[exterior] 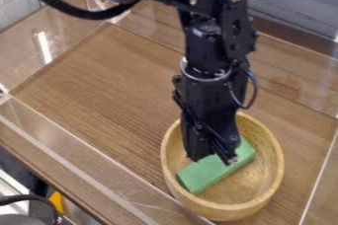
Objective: Remove the green block from inside the brown bowl and put it on the table
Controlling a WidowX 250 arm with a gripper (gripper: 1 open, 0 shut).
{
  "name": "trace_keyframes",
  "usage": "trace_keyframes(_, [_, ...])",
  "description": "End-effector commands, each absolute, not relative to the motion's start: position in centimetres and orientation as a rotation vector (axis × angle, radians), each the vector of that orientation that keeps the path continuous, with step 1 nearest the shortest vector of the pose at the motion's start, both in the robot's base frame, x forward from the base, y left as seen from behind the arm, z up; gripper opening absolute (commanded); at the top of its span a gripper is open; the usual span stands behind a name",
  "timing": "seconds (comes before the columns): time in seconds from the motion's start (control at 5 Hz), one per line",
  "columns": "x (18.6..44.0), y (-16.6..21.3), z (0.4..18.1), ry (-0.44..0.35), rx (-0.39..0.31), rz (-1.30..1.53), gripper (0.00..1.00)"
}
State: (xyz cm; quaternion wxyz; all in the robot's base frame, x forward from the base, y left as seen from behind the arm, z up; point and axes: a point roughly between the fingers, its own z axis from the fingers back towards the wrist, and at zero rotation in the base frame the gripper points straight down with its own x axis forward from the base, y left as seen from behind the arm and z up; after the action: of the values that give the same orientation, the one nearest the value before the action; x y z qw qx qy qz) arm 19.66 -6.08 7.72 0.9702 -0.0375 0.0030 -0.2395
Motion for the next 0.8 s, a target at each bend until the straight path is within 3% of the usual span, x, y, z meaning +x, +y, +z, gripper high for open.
trace_keyframes(0.0, [19.5,-5.6,9.2,-0.034,-0.083,-0.506,0.0])
trace_keyframes(0.2, [19.1,-5.0,9.2,-0.037,-0.082,-0.528,0.0])
trace_keyframes(0.4, [19.5,-5.8,9.3,-0.04,-0.079,-0.541,1.0])
trace_keyframes(0.6, [19.9,-6.6,9.5,-0.041,-0.076,-0.554,1.0])
